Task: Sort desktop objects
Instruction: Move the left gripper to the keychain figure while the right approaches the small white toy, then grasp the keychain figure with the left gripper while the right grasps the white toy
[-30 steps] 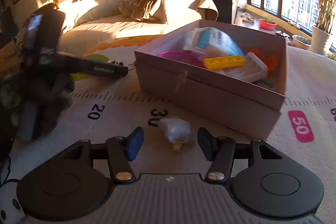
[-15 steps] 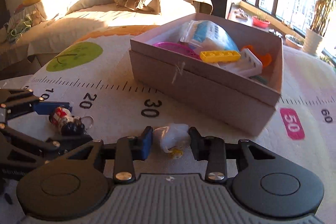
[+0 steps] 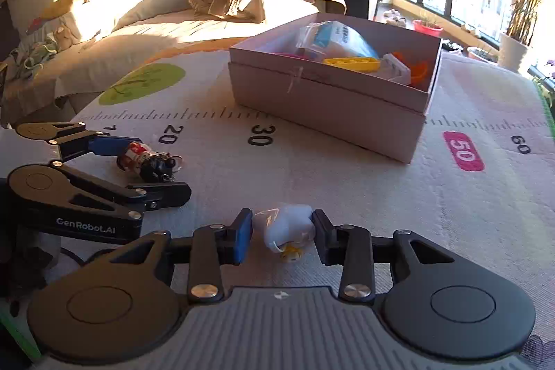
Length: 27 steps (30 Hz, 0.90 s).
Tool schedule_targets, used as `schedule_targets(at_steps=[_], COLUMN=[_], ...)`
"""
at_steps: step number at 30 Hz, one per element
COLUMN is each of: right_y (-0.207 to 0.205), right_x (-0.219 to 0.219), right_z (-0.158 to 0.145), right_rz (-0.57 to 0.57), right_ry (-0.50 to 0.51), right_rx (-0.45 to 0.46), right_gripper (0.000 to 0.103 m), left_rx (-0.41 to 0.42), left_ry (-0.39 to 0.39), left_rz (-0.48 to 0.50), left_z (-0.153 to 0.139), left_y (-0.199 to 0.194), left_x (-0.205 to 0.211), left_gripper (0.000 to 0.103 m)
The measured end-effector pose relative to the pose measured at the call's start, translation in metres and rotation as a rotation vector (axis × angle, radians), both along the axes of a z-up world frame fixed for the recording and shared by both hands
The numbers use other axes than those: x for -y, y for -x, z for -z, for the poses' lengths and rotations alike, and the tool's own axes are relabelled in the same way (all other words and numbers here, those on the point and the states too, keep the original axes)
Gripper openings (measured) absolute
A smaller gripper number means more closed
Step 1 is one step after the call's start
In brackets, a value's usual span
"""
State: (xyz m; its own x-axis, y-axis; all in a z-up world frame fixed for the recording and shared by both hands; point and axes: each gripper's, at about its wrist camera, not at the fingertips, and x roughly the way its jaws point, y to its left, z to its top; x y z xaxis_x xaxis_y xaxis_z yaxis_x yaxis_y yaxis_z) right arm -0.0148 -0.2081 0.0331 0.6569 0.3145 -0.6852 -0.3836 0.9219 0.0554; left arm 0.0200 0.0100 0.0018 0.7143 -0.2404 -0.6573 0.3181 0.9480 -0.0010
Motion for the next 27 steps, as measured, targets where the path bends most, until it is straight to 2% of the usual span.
schedule_targets(at_steps=[5,7,9,13,14,17,19,21,24,27], right_y=[0.002,0.003,0.004,0.003,0.001,-0.007,-0.01,-0.011,-0.011,-0.011], right_x=[0.004,0.006,0.006,0.009,0.011,0.021,0.027,0.027,0.024,0.023], right_z=[0.002,0.004,0.006,0.007,0.007,0.009,0.01,0.01,0.012,0.012], right_rz=[0.018,0.018,0.024,0.04,0.056,0.137,0.167,0.165,0.155,0.155], right_ry=[0.035,0.037,0.045,0.051,0.05,0.032,0.005,0.003,0.017,0.019], right_rx=[0.036,0.044,0.059,0.076,0.077,0.073,0.064,0.064,0.064,0.065], right_gripper=[0.037,0.041,0.045,0.046,0.048,0.065,0.068,0.075,0.08,0.081], left_rx=[-0.005,-0.002,-0.002,-0.01,-0.008,-0.005,-0.006,-0.007,-0.009,-0.011], left_ry=[0.007,0.001,-0.002,0.004,0.001,-0.008,-0.004,0.002,0.012,0.014], left_rz=[0.039,0.053,0.052,0.027,0.026,0.024,0.022,0.021,0.011,0.009], left_z=[0.0,0.001,0.002,0.003,0.003,0.003,0.003,0.003,0.003,0.003], left_y=[0.003,0.005,0.005,0.003,0.003,0.005,0.005,0.005,0.005,0.005], left_x=[0.01,0.013,0.014,0.013,0.013,0.014,0.013,0.012,0.01,0.01], left_gripper=[0.092,0.093,0.096,0.1,0.1,0.1,0.1,0.101,0.102,0.102])
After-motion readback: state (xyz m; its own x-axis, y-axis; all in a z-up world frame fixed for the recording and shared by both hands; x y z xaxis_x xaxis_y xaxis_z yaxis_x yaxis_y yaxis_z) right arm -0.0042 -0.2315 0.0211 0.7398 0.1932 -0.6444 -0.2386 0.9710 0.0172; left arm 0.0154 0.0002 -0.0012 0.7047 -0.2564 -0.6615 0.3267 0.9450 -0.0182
